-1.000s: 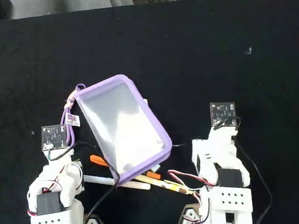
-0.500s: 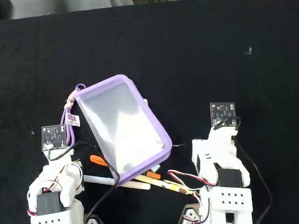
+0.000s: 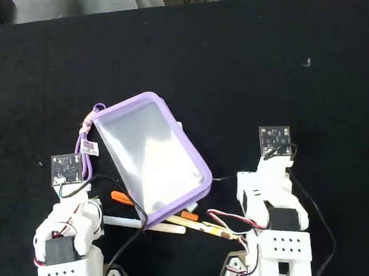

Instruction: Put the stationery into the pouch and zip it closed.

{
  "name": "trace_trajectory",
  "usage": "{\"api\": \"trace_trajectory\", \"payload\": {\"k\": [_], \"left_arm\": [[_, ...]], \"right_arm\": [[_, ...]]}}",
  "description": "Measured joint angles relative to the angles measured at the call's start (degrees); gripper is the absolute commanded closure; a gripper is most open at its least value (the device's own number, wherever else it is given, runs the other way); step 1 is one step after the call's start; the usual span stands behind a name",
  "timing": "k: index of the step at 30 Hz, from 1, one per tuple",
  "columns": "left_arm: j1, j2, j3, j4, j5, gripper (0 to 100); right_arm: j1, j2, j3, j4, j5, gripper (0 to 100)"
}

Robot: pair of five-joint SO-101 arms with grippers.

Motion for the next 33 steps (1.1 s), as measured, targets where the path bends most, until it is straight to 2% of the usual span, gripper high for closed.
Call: {"api": "trace_trajectory", "payload": {"k": [17, 25, 33], "left_arm": [[0.0, 0.0, 0.0, 0.0, 0.0, 97], [0.0, 0.0, 0.0, 0.0, 0.0, 97], [0.0, 0.0, 0.0, 0.0, 0.0, 97]], "right_arm": [[-0.4, 0.0, 0.0, 0.0, 0.0, 98.7], [-7.7, 0.0, 0.0, 0.0, 0.0, 98.7], [-10.0, 0.0, -0.6, 0.0, 0.0, 98.7]]}}
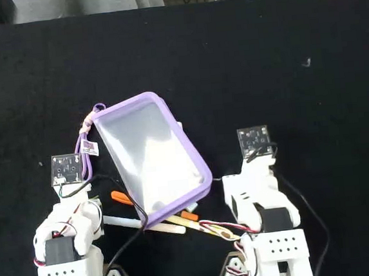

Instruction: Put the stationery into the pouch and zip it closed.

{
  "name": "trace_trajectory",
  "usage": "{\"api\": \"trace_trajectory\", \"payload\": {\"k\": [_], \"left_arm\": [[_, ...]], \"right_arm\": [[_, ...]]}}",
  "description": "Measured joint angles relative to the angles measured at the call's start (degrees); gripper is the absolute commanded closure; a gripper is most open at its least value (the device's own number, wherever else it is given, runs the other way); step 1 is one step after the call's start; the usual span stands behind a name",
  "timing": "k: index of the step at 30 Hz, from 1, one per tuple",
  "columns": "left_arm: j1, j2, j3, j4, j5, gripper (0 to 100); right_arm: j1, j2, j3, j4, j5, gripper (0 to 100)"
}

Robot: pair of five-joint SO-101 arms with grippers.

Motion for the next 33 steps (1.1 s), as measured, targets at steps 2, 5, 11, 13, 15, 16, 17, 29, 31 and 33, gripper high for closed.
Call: {"api": "trace_trajectory", "payload": {"k": [2, 5, 11, 13, 15, 16, 17, 29, 31, 33], "left_arm": [[0.0, 0.0, 0.0, 0.0, 0.0, 97], [0.0, 0.0, 0.0, 0.0, 0.0, 97], [0.0, 0.0, 0.0, 0.0, 0.0, 97], [0.0, 0.0, 0.0, 0.0, 0.0, 97], [0.0, 0.0, 0.0, 0.0, 0.0, 97], [0.0, 0.0, 0.0, 0.0, 0.0, 97], [0.0, 0.0, 0.0, 0.0, 0.0, 97], [0.0, 0.0, 0.0, 0.0, 0.0, 97], [0.0, 0.0, 0.0, 0.0, 0.0, 97], [0.0, 0.0, 0.0, 0.0, 0.0, 97]], "right_arm": [[-0.1, 0.0, -2.0, 0.0, 0.0, 98.7], [-0.1, 0.0, -6.2, 0.3, 0.0, 98.7], [0.4, 0.0, -13.3, 0.6, 0.0, 97.5], [-1.8, 0.0, -15.5, -0.3, 0.9, 93.2], [-5.7, 0.0, -18.0, -0.7, 4.3, 88.0], [-8.3, 0.0, -19.4, -0.8, 5.7, 86.1], [-11.3, 0.0, -21.0, -0.8, 6.8, 85.2], [-38.3, 26.4, -51.3, -0.3, 8.1, 87.8], [-40.3, 36.4, -58.9, -0.3, 8.4, 87.8], [-41.8, 46.7, -66.5, -0.3, 8.6, 87.8]]}}
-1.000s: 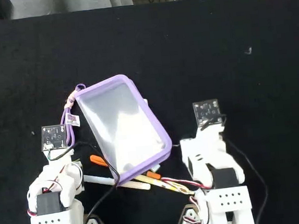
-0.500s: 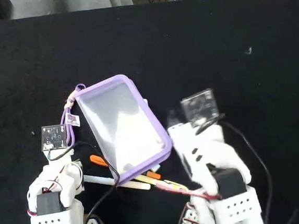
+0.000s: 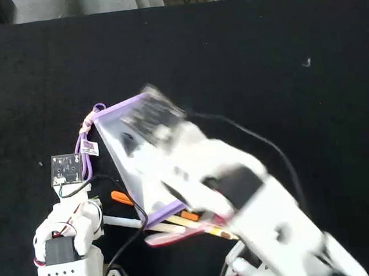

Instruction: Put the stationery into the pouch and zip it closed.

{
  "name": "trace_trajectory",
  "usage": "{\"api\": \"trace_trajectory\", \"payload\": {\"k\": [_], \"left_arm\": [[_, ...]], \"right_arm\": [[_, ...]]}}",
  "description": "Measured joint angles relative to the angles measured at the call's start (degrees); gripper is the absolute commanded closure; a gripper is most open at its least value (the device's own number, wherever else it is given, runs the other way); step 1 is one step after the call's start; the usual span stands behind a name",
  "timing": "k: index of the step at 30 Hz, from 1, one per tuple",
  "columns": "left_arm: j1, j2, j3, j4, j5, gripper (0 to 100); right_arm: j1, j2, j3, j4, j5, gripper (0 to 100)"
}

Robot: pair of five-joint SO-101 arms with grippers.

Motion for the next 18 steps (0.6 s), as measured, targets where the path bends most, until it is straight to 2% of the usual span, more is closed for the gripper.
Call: {"api": "trace_trajectory", "payload": {"k": [4, 9, 18], "left_arm": [[0.0, 0.0, 0.0, 0.0, 0.0, 97], [0.0, 0.0, 0.0, 0.0, 0.0, 97], [0.0, 0.0, 0.0, 0.0, 0.0, 97]], "right_arm": [[-1.4, 20.8, -14.9, 1.4, 1.6, 87.8], [-1.7, 44.3, -34.3, 8.3, 3.9, 88.0], [-1.8, 75.8, -72.0, 19.5, 4.1, 88.1]]}}
